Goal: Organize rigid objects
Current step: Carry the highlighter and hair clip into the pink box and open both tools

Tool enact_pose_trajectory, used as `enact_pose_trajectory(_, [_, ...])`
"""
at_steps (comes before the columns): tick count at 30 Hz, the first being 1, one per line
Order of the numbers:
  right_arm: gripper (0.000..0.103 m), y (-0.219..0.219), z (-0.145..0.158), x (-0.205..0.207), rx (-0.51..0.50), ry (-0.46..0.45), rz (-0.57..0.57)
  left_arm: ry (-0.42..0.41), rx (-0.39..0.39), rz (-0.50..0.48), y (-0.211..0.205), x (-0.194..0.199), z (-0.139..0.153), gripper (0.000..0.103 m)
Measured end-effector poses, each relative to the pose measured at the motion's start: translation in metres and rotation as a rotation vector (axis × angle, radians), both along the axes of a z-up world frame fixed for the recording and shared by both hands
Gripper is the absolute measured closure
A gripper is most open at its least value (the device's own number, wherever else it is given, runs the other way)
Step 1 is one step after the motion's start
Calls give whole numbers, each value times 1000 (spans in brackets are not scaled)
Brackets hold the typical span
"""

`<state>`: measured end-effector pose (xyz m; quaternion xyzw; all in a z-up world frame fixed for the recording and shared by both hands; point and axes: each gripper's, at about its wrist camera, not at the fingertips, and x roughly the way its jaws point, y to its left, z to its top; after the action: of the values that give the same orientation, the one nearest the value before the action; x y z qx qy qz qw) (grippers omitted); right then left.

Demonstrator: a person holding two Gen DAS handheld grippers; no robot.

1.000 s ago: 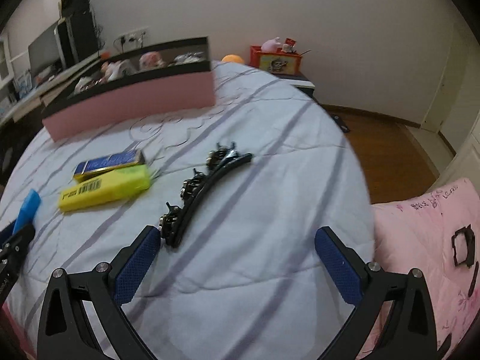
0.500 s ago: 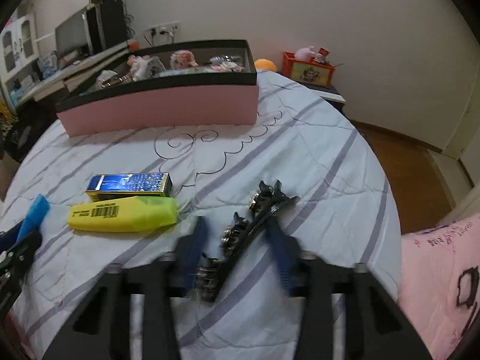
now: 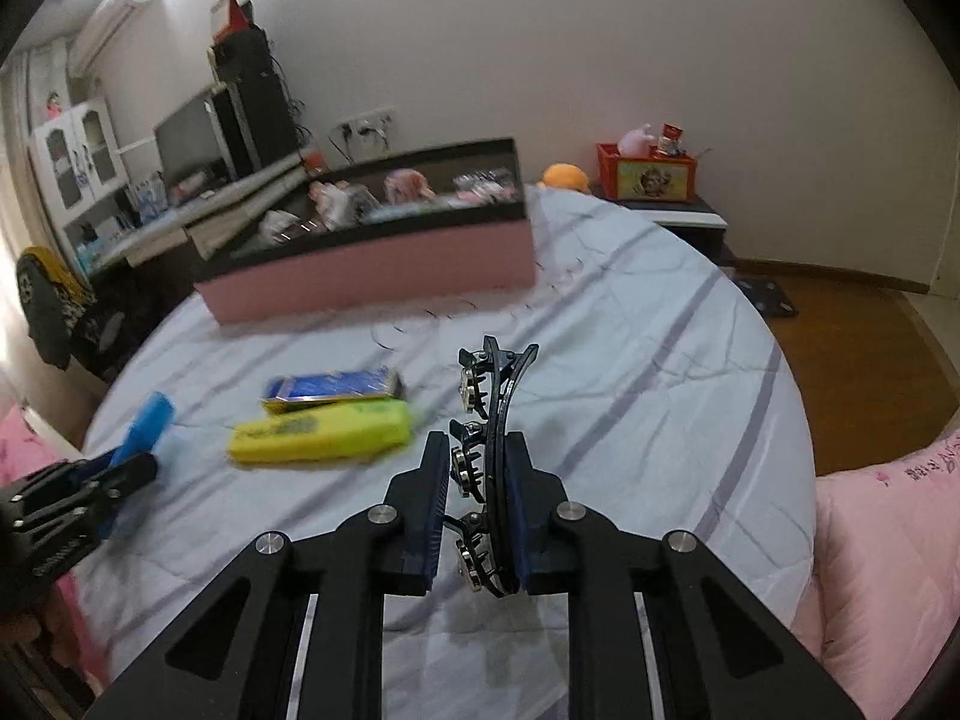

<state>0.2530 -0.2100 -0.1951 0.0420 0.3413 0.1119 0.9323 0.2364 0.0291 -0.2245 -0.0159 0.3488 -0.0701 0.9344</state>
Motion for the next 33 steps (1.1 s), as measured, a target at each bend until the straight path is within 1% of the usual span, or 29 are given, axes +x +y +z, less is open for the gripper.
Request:
enact_pose_trajectory(2, [85, 5, 9, -3, 4, -21, 18, -32, 1, -1, -1, -4, 8, 79])
enact_pose_trajectory(3, [85, 8, 14, -7, 8, -49, 22, -56, 3, 9, -2, -6, 14, 79])
enact_pose_trajectory(5, [85, 15, 25, -11, 9, -74, 47, -96, 33, 14, -7, -11, 29, 79])
enact_pose_trajectory(6, [85, 18, 33, -15, 11, -105, 53, -115, 45, 24, -9, -12, 35, 79])
enact_pose_trajectory(7, [85, 23, 42, -18, 11, -128, 69, -146, 66, 33, -11, -14, 46, 79])
enact_pose_trajectory(9, [85, 30, 57, -24, 23, -176, 84, -191, 75, 42, -13, -17, 63, 79])
enact_pose_trajectory(13, [85, 43, 90, -29, 30, -267, 121, -310, 109, 63, -18, -27, 104, 79])
enact_pose_trajectory(15, [85, 47, 104, -34, 29, -313, 128, -360, 120, 67, -20, -32, 120, 79])
enact_pose_trajectory(17, [85, 52, 115, -37, 21, -346, 140, -415, 135, 91, -20, -37, 136, 79])
enact_pose_trajectory(19, [85, 57, 123, -38, 21, -371, 150, -447, 139, 108, -19, -40, 146, 79])
enact_pose_trajectory(23, [85, 64, 132, -38, -6, -409, 142, -490, 163, 153, -16, -42, 158, 79])
enact_pose_trajectory(26, [85, 68, 138, -39, -38, -446, 119, -507, 165, 170, -13, -40, 164, 79])
enact_pose_trajectory(30, [85, 69, 144, -38, -47, -471, 95, -512, 163, 176, -13, -33, 167, 79])
enact_pose_trajectory(33, [85, 69, 146, -30, -54, -469, 91, -507, 166, 176, -13, -24, 168, 79])
